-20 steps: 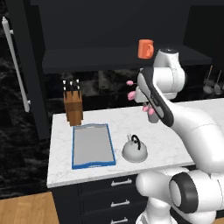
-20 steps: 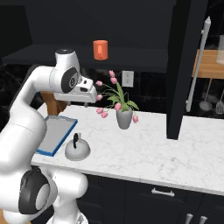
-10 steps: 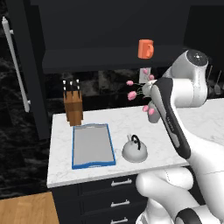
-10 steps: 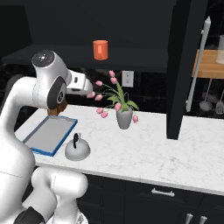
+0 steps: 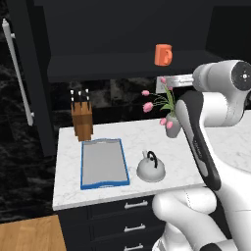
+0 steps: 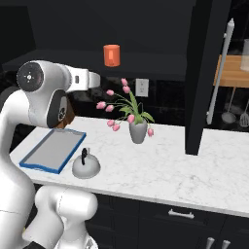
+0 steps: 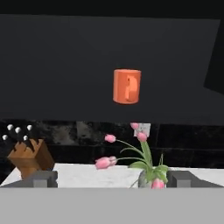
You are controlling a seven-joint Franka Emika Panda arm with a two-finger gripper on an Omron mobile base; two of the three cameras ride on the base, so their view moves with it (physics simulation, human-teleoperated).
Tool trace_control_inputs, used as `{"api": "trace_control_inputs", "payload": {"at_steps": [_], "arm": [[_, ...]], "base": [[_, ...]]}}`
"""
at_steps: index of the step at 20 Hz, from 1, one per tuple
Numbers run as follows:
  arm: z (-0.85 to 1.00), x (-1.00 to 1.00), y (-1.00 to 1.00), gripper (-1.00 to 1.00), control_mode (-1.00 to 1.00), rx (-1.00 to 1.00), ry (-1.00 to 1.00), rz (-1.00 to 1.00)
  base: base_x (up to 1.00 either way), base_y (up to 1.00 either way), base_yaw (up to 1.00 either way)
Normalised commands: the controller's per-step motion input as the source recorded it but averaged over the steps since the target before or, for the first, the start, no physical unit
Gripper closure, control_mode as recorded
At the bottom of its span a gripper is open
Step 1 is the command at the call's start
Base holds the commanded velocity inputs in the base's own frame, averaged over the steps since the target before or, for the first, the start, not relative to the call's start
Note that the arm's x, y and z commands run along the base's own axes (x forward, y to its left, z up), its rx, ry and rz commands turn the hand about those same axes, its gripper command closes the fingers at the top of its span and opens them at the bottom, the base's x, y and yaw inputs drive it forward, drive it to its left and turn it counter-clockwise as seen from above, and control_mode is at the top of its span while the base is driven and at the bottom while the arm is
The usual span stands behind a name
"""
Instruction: Pick the kettle from the counter and place it on the tray. Then pick the mug from the cabinet and place it on the tray. Then close the cabinet doors.
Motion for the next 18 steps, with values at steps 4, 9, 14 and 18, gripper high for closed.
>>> {"api": "trace_control_inputs", "payload": {"at_steps": [4,9,14,18], "arm": [[0.34,0.18,0.00,-1.00,-1.00,0.01,-0.20,-0.07],[0.09,0.12,-0.02,-1.00,-1.00,0.00,-0.04,-0.04],[0.15,0.10,-0.08,-1.00,-1.00,0.00,0.00,0.00],[0.16,0.07,-0.07,-1.00,-1.00,0.00,0.00,0.00]], "base": [[0.00,0.00,0.00],[0.00,0.00,0.00],[0.00,0.00,0.00],[0.00,0.00,0.00]]}}
